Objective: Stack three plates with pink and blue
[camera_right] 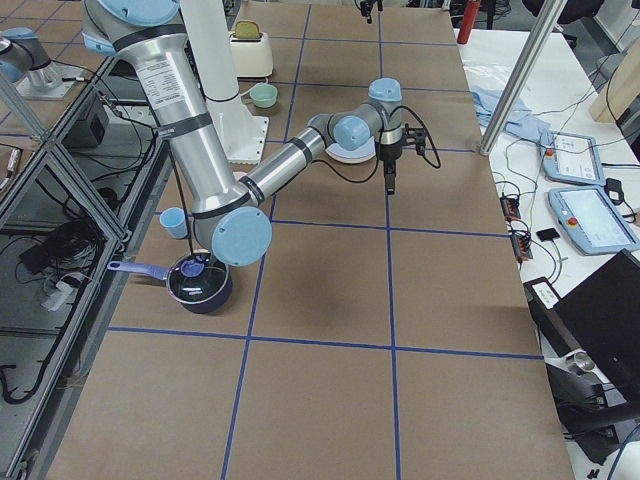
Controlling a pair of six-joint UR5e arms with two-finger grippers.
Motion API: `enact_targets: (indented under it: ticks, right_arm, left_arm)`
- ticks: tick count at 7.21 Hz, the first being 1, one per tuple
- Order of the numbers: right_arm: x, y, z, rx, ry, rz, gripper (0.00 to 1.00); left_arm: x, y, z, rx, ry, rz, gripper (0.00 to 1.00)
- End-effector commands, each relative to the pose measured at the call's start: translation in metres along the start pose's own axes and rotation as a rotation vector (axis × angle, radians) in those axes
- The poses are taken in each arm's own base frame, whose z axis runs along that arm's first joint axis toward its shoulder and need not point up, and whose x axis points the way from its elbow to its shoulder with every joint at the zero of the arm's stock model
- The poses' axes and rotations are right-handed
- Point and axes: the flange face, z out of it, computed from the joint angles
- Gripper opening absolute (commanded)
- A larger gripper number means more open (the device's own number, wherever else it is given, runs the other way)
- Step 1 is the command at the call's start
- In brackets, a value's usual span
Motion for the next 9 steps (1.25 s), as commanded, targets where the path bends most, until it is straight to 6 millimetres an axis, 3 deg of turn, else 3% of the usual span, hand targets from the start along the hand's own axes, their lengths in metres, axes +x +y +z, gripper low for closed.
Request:
enact_targets:
  ticks: [1, 2, 3, 4, 5, 6, 9]
  right_arm:
    - [0.182, 0.014, -0.012, -0.073, -0.007, -0.157, 1.00]
    - [0.254, 0.037, -0.020, -0.093, -0.035, -0.209, 1.00]
    - [0.317, 0.062, -0.030, -0.093, -0.053, -0.204, 1.00]
    - [0.372, 0.099, -0.034, -0.101, -0.049, -0.210, 1.00]
    - [0.405, 0.133, -0.032, -0.114, -0.044, -0.186, 1.00]
    - [0.417, 0.148, -0.027, -0.132, -0.042, -0.155, 1.00]
    - [0.425, 0.153, -0.017, -0.154, -0.039, -0.127, 1.00]
  left_arm:
    - [-0.075, 0.040, 0.008, -0.054, 0.027, -0.070, 1.00]
    - [-0.114, 0.066, 0.010, -0.065, 0.063, -0.028, 1.00]
    - [-0.144, 0.086, 0.001, -0.088, 0.067, -0.096, 1.00]
    - [-0.153, 0.092, -0.006, -0.104, 0.063, -0.135, 1.00]
    - [-0.160, 0.100, -0.005, -0.126, 0.064, -0.169, 1.00]
    - [-0.161, 0.098, -0.008, -0.152, 0.059, -0.206, 1.00]
    - [-0.180, 0.120, -0.009, -0.179, 0.058, -0.279, 1.00]
